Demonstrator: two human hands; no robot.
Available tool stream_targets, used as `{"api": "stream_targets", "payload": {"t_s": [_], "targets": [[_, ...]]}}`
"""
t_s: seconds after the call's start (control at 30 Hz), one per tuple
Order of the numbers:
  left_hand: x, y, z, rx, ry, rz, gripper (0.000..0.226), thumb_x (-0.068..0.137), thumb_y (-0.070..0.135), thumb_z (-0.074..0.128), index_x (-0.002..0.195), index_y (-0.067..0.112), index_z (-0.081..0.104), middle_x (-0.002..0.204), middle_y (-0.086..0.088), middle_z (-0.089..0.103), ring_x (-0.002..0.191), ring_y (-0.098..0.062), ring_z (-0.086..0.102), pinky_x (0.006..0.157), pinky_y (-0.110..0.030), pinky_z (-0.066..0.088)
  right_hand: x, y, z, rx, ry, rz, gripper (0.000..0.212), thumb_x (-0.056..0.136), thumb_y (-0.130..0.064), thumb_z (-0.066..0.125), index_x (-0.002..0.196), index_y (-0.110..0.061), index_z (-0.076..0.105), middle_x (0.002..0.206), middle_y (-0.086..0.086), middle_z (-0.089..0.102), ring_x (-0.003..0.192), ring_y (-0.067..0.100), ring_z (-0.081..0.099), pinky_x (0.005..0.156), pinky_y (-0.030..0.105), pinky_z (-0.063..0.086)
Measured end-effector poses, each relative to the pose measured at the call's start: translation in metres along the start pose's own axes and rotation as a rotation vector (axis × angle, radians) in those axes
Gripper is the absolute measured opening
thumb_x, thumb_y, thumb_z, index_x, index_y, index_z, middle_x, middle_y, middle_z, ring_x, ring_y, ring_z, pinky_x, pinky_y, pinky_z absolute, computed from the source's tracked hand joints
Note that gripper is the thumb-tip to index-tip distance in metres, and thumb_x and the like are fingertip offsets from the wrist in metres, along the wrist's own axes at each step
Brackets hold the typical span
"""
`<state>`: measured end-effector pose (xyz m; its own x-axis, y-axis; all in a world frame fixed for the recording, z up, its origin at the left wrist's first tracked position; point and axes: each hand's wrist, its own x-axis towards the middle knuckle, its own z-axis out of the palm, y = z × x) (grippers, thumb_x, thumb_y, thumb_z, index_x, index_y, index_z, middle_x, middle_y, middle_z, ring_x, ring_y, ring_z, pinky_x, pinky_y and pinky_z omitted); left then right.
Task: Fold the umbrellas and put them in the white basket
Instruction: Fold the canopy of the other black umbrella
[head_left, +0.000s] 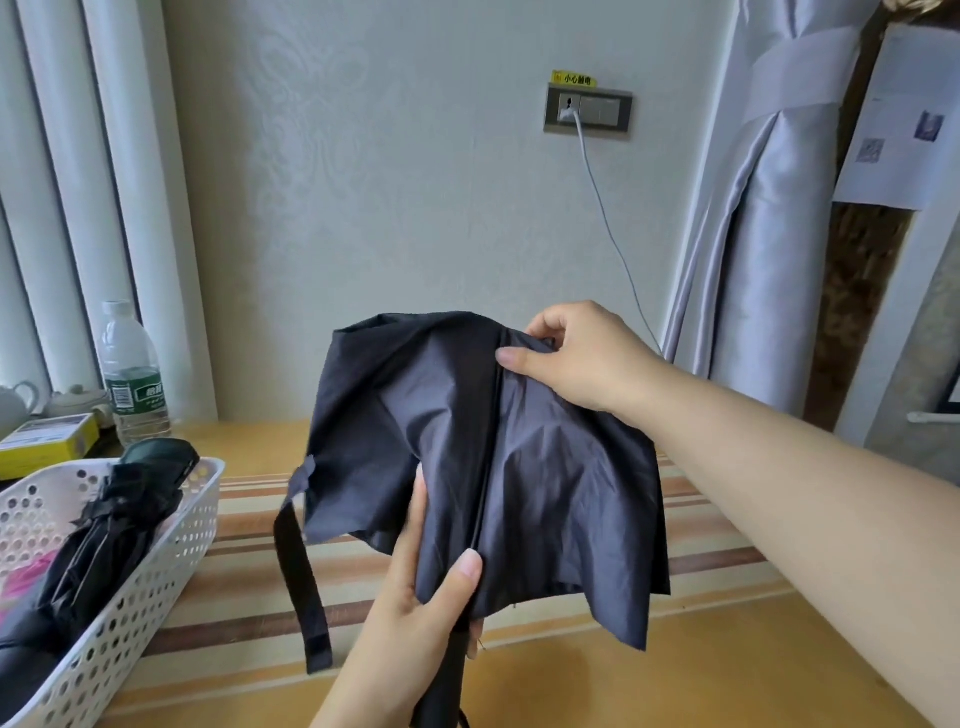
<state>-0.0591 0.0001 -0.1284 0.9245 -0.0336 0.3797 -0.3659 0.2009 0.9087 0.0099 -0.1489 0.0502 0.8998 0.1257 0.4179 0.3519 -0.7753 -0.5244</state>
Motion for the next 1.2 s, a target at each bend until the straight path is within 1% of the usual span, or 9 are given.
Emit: {"api": "stream_targets", "payload": {"t_s": [0.27, 0.4, 0.57, 0.73, 0.8, 0.87, 1.0, 1.1, 1.2], "targets": [[0.002, -0.002, -0.006, -0.05, -0.022, -0.076, 0.079, 0.076, 0.042, 0.068, 0.121, 0.082, 0.017, 0.133, -0.006, 0.058, 0.11, -0.049, 0.057, 0.091, -0.058, 0.049, 0.008, 0.001, 0.0, 0.018, -0.038, 0.129, 0.057, 0.078, -0.052, 0.073, 0.122, -0.024, 0.052, 0.107, -0.005, 0.055, 0.102, 0.015, 0.055, 0.078, 0.027, 0.042], [0.008, -0.006, -0.015, -0.107, 0.072, -0.11, 0.073, 0.073, 0.046, 0.074, 0.122, 0.078, 0.029, 0.137, -0.025, 0.049, 0.121, -0.053, 0.048, 0.1, -0.064, 0.039, 0.003, 0.01, -0.017, 0.275, -0.162, 0.334, 0.057, 0.076, -0.038, 0.078, 0.123, -0.019, 0.052, 0.111, 0.005, 0.06, 0.094, 0.019, 0.061, 0.077, 0.03, 0.052], [0.008, -0.01, -0.016, -0.132, 0.155, -0.105, 0.07, 0.07, 0.042, 0.069, 0.114, 0.082, 0.031, 0.144, 0.006, 0.047, 0.119, -0.044, 0.054, 0.099, -0.059, 0.044, -0.031, 0.028, -0.012, 0.721, -0.438, 0.443, 0.035, 0.078, -0.036, 0.069, 0.103, -0.012, 0.067, 0.092, 0.006, 0.072, 0.078, 0.02, 0.067, 0.073, 0.034, 0.055], [0.009, -0.013, -0.009, -0.111, 0.15, -0.084, 0.07, 0.081, 0.029, 0.063, 0.121, 0.075, 0.028, 0.122, 0.014, 0.063, 0.094, -0.027, 0.068, 0.079, -0.038, 0.058, -0.046, 0.033, 0.02, 0.544, -0.08, 0.38, 0.038, 0.097, -0.037, 0.054, 0.123, -0.009, 0.06, 0.118, 0.008, 0.067, 0.106, 0.023, 0.064, 0.097, 0.041, 0.05], [0.009, -0.009, -0.007, -0.098, 0.146, -0.101, 0.07, 0.088, 0.021, 0.059, 0.128, 0.068, 0.026, 0.088, 0.01, 0.073, 0.061, -0.019, 0.065, 0.056, -0.026, 0.054, -0.041, 0.025, 0.012, 0.846, -0.023, 0.349, 0.032, 0.101, -0.027, 0.048, 0.12, -0.005, 0.062, 0.117, 0.014, 0.068, 0.104, 0.026, 0.065, 0.095, 0.042, 0.051], [0.01, -0.01, -0.009, -0.106, 0.164, -0.109, 0.066, 0.088, 0.026, 0.06, 0.124, 0.07, 0.027, 0.087, 0.021, 0.072, 0.077, -0.009, 0.07, 0.07, -0.022, 0.056, -0.04, 0.01, 0.005, 1.167, -0.171, 0.295, 0.028, 0.102, -0.019, 0.044, 0.114, -0.005, 0.064, 0.11, 0.013, 0.071, 0.095, 0.025, 0.069, 0.086, 0.041, 0.055], [0.008, -0.014, -0.014, -0.184, 0.148, -0.172, 0.075, 0.071, 0.039, 0.068, 0.127, 0.073, 0.031, 0.119, -0.031, 0.057, 0.086, -0.04, 0.063, 0.077, -0.048, 0.053, -0.036, 0.001, 0.013, 1.252, -0.48, 0.287, 0.045, 0.1, -0.043, 0.035, 0.127, -0.016, 0.059, 0.12, 0.006, 0.066, 0.1, 0.022, 0.066, 0.09, 0.042, 0.052], [0.008, -0.015, -0.014, -0.215, 0.13, -0.143, 0.074, 0.077, 0.028, 0.062, 0.129, 0.068, 0.029, 0.076, -0.023, 0.06, 0.061, -0.031, 0.056, 0.055, -0.038, 0.049, -0.038, 0.005, 0.029, 0.98, -0.484, 0.282, 0.071, 0.083, -0.073, 0.033, 0.137, -0.031, 0.051, 0.141, -0.005, 0.051, 0.117, 0.022, 0.056, 0.099, 0.051, 0.045], [0.013, -0.016, -0.011, -0.124, 0.142, -0.126, 0.062, 0.083, 0.031, 0.065, 0.132, 0.059, 0.038, 0.102, -0.029, 0.062, 0.085, -0.046, 0.062, 0.073, -0.055, 0.054, -0.045, 0.014, 0.049, 0.843, -0.448, 0.307, 0.091, 0.058, -0.083, 0.043, 0.138, -0.042, 0.042, 0.143, -0.004, 0.048, 0.126, 0.025, 0.051, 0.108, 0.053, 0.037]]}}
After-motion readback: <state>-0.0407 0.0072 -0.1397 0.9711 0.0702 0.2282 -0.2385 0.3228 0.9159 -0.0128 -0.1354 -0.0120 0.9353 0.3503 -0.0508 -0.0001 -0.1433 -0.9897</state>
